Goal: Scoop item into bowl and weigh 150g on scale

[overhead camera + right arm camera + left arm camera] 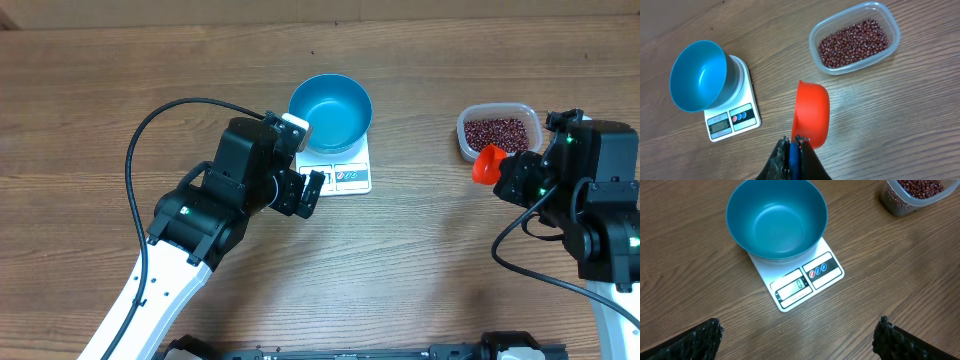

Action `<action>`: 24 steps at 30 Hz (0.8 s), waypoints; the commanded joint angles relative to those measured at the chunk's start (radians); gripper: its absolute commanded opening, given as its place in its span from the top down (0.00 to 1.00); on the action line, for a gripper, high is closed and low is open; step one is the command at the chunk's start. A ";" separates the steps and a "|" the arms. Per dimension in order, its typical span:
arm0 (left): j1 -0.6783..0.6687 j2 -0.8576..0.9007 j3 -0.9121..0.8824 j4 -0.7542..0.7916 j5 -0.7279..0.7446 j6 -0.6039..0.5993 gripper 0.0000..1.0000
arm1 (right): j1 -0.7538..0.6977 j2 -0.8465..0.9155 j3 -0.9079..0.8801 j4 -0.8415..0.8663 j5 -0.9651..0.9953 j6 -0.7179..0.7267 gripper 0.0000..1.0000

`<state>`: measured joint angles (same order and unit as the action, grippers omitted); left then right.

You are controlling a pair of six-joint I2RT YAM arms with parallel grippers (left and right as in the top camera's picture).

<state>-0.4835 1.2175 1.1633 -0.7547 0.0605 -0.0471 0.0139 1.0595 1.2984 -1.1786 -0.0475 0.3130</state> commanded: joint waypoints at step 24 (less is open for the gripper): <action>0.005 0.005 -0.011 0.003 0.008 0.025 0.00 | 0.002 0.072 -0.031 0.195 0.171 -0.265 0.96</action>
<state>-0.4835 1.2175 1.1633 -0.7547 0.0605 -0.0444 0.0139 1.0916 1.2728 -1.0103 0.1101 0.1219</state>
